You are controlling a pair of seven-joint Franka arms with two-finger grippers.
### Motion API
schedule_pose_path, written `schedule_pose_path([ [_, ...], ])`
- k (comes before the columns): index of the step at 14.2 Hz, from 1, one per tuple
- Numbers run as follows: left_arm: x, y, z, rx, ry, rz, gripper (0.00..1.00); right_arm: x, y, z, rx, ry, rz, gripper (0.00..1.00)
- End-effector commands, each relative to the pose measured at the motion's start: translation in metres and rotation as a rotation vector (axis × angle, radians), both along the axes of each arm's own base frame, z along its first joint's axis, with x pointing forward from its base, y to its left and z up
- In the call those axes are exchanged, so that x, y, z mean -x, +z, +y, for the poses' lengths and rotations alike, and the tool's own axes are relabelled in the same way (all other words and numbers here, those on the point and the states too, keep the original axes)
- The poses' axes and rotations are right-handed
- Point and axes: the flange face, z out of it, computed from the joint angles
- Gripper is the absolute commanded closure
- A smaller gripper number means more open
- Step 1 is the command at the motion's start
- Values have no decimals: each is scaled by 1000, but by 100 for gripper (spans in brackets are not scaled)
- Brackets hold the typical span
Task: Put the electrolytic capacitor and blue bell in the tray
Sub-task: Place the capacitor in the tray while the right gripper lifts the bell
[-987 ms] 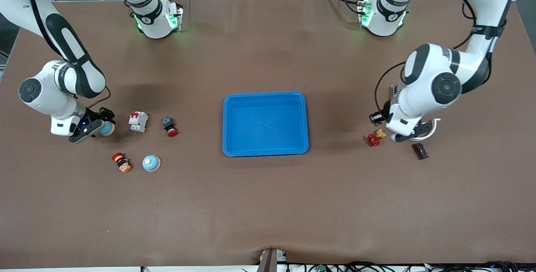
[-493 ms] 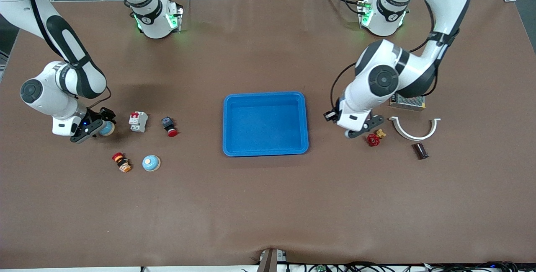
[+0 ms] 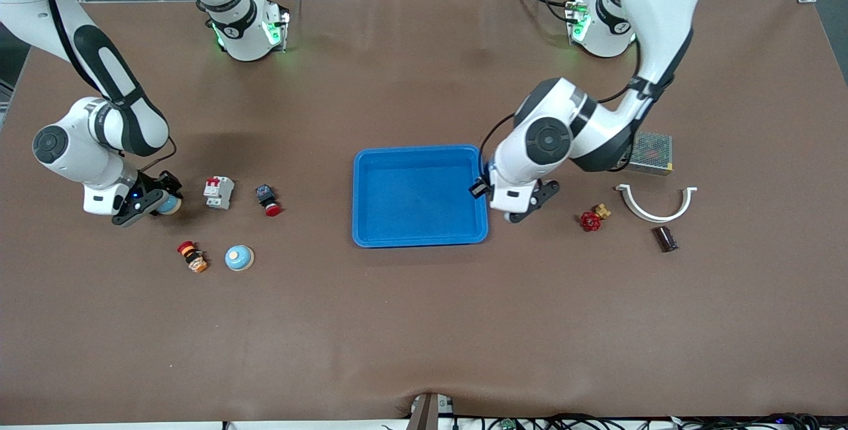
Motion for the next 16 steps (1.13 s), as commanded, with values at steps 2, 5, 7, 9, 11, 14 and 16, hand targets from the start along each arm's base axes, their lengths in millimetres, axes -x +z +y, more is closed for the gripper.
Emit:
schedule_pose_path([
  [2,-3,-27,-34,-42,87,25,100,2,-1,-1,5,17,-3,54],
  [5,6,-40,-41,-76,187,55,100,0,1,2,5,21,0,57],
  [7,9,-53,-42,-103,272,84,100,-4,10,4,9,21,-12,56],
  [9,13,-63,-46,-123,320,105,100,-11,38,2,13,13,9,56],
  [11,17,-77,-47,-140,353,131,100,-28,75,5,5,7,61,56],
  [14,18,-92,-44,-154,382,161,93,-63,146,34,12,-12,138,56],
  [16,20,-100,-44,-160,390,173,79,-80,195,74,31,-66,177,56],
])
